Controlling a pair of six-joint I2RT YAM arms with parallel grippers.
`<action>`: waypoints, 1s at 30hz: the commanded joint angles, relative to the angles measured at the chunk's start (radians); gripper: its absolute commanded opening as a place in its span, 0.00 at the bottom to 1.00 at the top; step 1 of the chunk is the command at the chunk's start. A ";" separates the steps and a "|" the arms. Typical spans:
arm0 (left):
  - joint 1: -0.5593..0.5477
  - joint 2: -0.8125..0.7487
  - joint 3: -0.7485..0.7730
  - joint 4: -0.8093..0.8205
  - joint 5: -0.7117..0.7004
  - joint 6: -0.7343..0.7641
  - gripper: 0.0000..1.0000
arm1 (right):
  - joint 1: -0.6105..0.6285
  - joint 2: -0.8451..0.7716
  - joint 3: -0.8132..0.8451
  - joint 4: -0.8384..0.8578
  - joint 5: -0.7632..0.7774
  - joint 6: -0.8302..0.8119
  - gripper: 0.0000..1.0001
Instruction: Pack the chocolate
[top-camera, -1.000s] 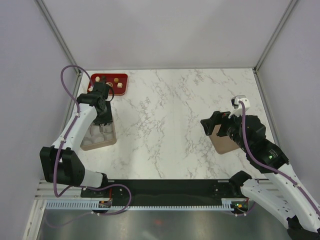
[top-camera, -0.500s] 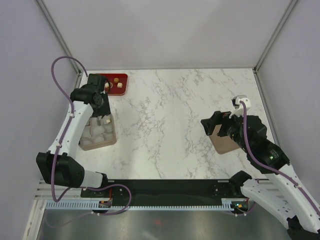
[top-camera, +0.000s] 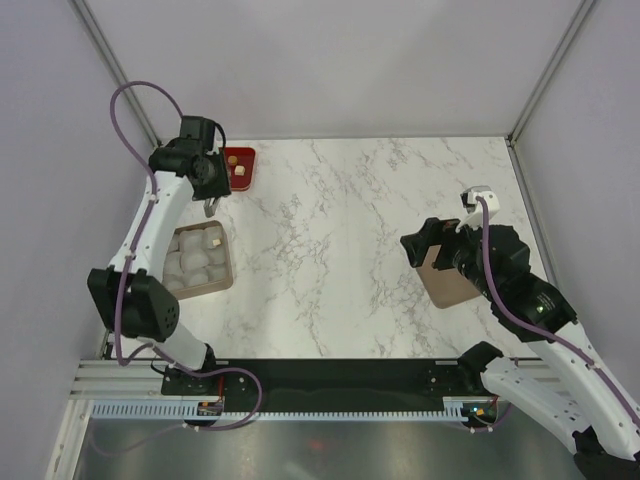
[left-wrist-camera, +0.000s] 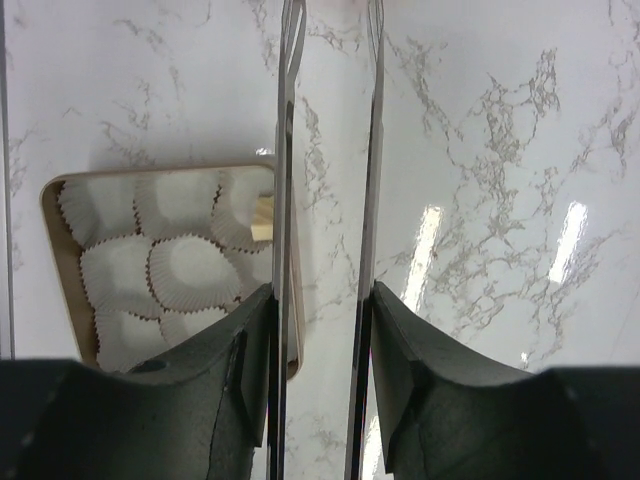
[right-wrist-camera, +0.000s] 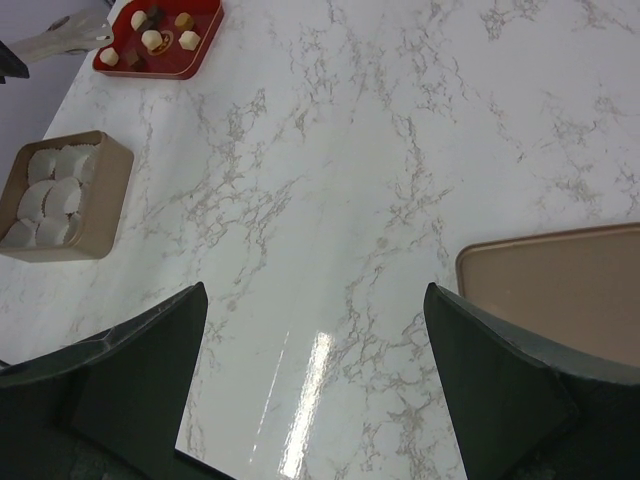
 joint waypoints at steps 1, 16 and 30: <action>-0.004 0.101 0.109 0.080 0.016 0.053 0.48 | 0.001 0.012 0.057 0.008 0.041 0.006 0.98; -0.006 0.464 0.361 0.115 -0.052 0.118 0.49 | 0.001 0.080 0.059 0.055 0.107 0.003 0.98; -0.004 0.582 0.383 0.162 -0.058 0.144 0.50 | 0.001 0.090 0.045 0.060 0.129 -0.002 0.98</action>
